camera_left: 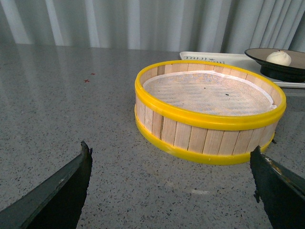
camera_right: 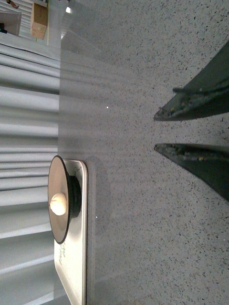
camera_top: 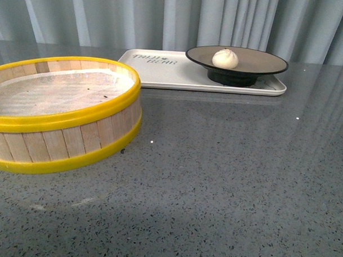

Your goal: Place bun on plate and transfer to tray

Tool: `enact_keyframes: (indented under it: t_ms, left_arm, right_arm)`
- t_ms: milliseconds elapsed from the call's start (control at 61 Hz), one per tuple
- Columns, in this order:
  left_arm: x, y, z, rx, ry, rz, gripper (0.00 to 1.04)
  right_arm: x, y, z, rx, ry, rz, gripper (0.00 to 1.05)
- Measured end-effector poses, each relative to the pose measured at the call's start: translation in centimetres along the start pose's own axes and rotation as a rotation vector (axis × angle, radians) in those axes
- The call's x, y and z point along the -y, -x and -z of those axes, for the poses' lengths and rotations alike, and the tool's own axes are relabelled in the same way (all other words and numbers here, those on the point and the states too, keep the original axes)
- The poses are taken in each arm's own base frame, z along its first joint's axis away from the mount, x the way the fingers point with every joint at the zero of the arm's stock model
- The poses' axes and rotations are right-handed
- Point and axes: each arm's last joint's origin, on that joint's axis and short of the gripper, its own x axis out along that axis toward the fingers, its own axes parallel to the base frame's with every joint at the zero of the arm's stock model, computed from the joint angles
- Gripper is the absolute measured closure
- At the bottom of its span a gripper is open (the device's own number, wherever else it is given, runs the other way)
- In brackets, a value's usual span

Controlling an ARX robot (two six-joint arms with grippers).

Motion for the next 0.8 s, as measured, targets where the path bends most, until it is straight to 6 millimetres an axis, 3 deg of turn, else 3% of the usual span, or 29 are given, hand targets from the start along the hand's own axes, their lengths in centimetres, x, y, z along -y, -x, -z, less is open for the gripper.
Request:
enact_keyframes:
  t_ms: [131, 278, 410, 803]
  left_arm:
    - [0.00, 0.00, 0.00, 0.000, 0.000, 0.000, 0.07]
    - [0.00, 0.00, 0.00, 0.000, 0.000, 0.000, 0.07]
    - [0.00, 0.00, 0.00, 0.000, 0.000, 0.000, 0.07]
    - [0.00, 0.00, 0.00, 0.000, 0.000, 0.000, 0.07]
  right_arm:
    - [0.00, 0.00, 0.00, 0.000, 0.000, 0.000, 0.61]
    - [0.00, 0.00, 0.00, 0.000, 0.000, 0.000, 0.27]
    - [0.00, 0.00, 0.00, 0.000, 0.000, 0.000, 0.07]
    - [0.00, 0.00, 0.00, 0.000, -0.002, 0.000, 0.08]
